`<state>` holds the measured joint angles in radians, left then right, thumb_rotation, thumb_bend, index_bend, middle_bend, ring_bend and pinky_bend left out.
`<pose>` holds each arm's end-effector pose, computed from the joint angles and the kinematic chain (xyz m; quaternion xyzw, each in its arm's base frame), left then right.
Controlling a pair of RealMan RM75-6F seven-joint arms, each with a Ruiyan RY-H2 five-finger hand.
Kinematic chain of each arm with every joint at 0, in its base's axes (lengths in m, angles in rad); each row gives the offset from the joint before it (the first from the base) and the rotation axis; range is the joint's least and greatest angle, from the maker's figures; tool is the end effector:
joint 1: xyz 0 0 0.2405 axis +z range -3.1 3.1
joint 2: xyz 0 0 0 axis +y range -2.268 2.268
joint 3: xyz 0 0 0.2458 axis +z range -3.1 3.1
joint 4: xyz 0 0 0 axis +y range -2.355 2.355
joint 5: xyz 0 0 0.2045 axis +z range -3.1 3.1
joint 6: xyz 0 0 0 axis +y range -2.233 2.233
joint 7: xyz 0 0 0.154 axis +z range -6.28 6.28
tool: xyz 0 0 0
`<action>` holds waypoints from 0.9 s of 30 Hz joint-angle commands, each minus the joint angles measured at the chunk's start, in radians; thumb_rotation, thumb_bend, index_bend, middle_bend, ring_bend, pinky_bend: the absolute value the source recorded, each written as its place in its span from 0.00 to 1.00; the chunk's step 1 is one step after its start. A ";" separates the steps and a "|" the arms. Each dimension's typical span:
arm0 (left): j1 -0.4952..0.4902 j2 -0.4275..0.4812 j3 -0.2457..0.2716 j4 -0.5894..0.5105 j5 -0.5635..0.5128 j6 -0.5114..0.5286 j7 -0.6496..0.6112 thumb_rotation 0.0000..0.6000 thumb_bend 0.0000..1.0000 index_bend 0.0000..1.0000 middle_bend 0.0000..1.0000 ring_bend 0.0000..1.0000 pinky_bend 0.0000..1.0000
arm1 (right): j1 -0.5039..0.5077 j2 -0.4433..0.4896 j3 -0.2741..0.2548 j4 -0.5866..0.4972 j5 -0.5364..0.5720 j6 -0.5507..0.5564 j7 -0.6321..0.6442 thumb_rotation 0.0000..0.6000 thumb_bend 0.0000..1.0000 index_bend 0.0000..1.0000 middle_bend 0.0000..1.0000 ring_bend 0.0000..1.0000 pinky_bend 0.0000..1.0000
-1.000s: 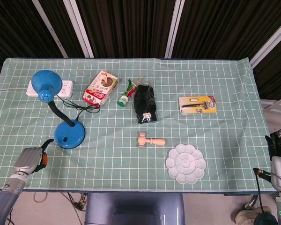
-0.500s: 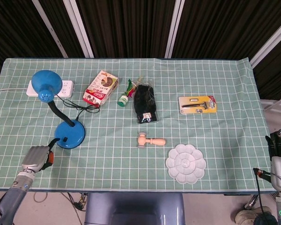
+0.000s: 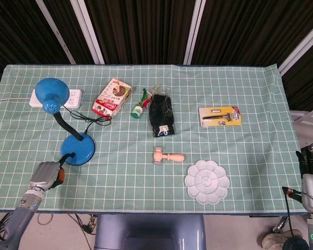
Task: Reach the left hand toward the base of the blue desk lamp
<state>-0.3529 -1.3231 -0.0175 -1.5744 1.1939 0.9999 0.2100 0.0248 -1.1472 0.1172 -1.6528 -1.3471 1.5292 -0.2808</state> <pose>-0.2884 0.2400 0.0352 -0.6852 -0.4986 -0.2483 0.4693 -0.3147 -0.1818 0.1716 0.5537 -0.3518 0.3025 0.6915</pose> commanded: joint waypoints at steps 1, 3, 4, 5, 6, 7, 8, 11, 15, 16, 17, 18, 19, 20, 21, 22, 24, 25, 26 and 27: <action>-0.001 -0.003 0.003 0.000 0.002 0.001 0.004 1.00 0.81 0.12 0.77 0.79 0.86 | 0.000 0.000 0.000 0.000 0.000 0.000 0.000 1.00 0.15 0.08 0.05 0.04 0.00; -0.001 -0.005 0.006 0.001 0.003 0.002 0.006 1.00 0.81 0.12 0.77 0.79 0.86 | 0.000 0.000 0.000 -0.001 0.001 -0.002 0.001 1.00 0.15 0.08 0.05 0.04 0.00; -0.001 -0.006 0.007 0.001 0.003 0.004 0.008 1.00 0.81 0.12 0.77 0.79 0.86 | 0.000 0.000 -0.001 -0.002 0.002 -0.003 0.001 1.00 0.15 0.08 0.05 0.04 0.00; -0.001 -0.007 0.008 0.001 0.002 0.006 0.010 1.00 0.81 0.12 0.77 0.79 0.86 | 0.000 0.001 -0.001 -0.002 0.001 -0.003 0.000 1.00 0.15 0.08 0.05 0.04 0.00; -0.001 -0.007 0.009 0.001 0.002 0.008 0.011 1.00 0.81 0.12 0.77 0.79 0.86 | 0.000 0.001 -0.001 -0.002 0.001 -0.002 0.000 1.00 0.15 0.08 0.05 0.04 0.00; -0.001 -0.007 0.009 0.000 0.002 0.009 0.012 1.00 0.81 0.12 0.77 0.79 0.86 | 0.000 0.001 -0.001 -0.002 0.001 -0.002 0.000 1.00 0.15 0.08 0.05 0.04 0.00; -0.001 -0.007 0.009 0.000 0.002 0.010 0.012 1.00 0.81 0.12 0.77 0.79 0.86 | 0.000 0.001 -0.001 -0.002 0.001 -0.002 0.000 1.00 0.15 0.08 0.05 0.04 0.00; -0.001 -0.007 0.012 -0.001 0.004 0.014 0.015 1.00 0.81 0.12 0.77 0.79 0.86 | 0.000 0.001 -0.001 -0.002 0.001 -0.002 0.000 1.00 0.15 0.08 0.05 0.04 0.00; 0.002 -0.010 0.017 0.005 0.005 0.024 0.025 1.00 0.81 0.12 0.77 0.80 0.86 | 0.000 0.000 -0.001 -0.002 0.001 -0.002 -0.001 1.00 0.15 0.08 0.05 0.04 0.00; 0.003 -0.012 0.019 0.008 0.007 0.028 0.031 1.00 0.81 0.13 0.77 0.80 0.86 | 0.001 -0.001 -0.001 -0.001 0.001 -0.002 -0.001 1.00 0.15 0.08 0.05 0.04 0.00; 0.004 -0.015 0.021 0.013 0.008 0.032 0.036 1.00 0.81 0.13 0.77 0.80 0.86 | 0.001 -0.001 0.000 -0.001 0.001 -0.002 0.000 1.00 0.15 0.08 0.05 0.04 0.00; 0.006 -0.018 0.023 0.017 0.009 0.037 0.042 1.00 0.81 0.13 0.77 0.80 0.86 | 0.001 -0.001 0.000 -0.001 0.002 -0.002 0.000 1.00 0.15 0.08 0.05 0.04 0.00; 0.008 -0.023 0.025 0.024 0.011 0.043 0.050 1.00 0.81 0.13 0.77 0.79 0.86 | 0.001 -0.001 0.000 -0.001 0.002 -0.002 0.000 1.00 0.15 0.08 0.05 0.04 0.00; 0.009 -0.027 0.028 0.030 0.013 0.047 0.059 1.00 0.81 0.14 0.77 0.79 0.86 | 0.001 -0.001 0.000 -0.001 0.001 -0.002 0.000 1.00 0.15 0.08 0.05 0.04 0.00; 0.010 -0.031 0.029 0.034 0.014 0.051 0.064 1.00 0.81 0.14 0.77 0.79 0.86 | 0.001 -0.001 0.000 -0.001 0.001 -0.002 0.000 1.00 0.15 0.08 0.05 0.04 0.00; 0.012 -0.035 0.030 0.038 0.014 0.054 0.067 1.00 0.81 0.14 0.77 0.79 0.86 | 0.001 -0.001 0.000 -0.001 0.001 -0.002 0.000 1.00 0.15 0.08 0.05 0.04 0.00; 0.014 -0.042 0.032 0.047 0.015 0.061 0.077 1.00 0.81 0.15 0.77 0.79 0.86 | 0.001 -0.001 0.000 -0.002 0.001 -0.002 0.000 1.00 0.15 0.08 0.05 0.04 0.00; 0.015 -0.045 0.033 0.052 0.016 0.065 0.082 1.00 0.81 0.15 0.77 0.79 0.86 | 0.001 -0.001 0.000 -0.002 0.001 -0.002 0.000 1.00 0.15 0.08 0.05 0.04 0.00; 0.016 -0.049 0.034 0.057 0.018 0.069 0.087 1.00 0.81 0.16 0.77 0.79 0.86 | 0.001 -0.001 0.000 -0.002 0.001 -0.002 0.000 1.00 0.15 0.08 0.05 0.04 0.00; 0.018 -0.054 0.037 0.064 0.020 0.072 0.095 1.00 0.81 0.17 0.77 0.79 0.86 | 0.001 -0.001 0.000 -0.002 0.001 -0.002 0.001 1.00 0.15 0.08 0.05 0.04 0.00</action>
<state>-0.3371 -1.3718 0.0163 -1.5165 1.2112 1.0678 0.2984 0.0260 -1.1484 0.1173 -1.6545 -1.3463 1.5271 -0.2802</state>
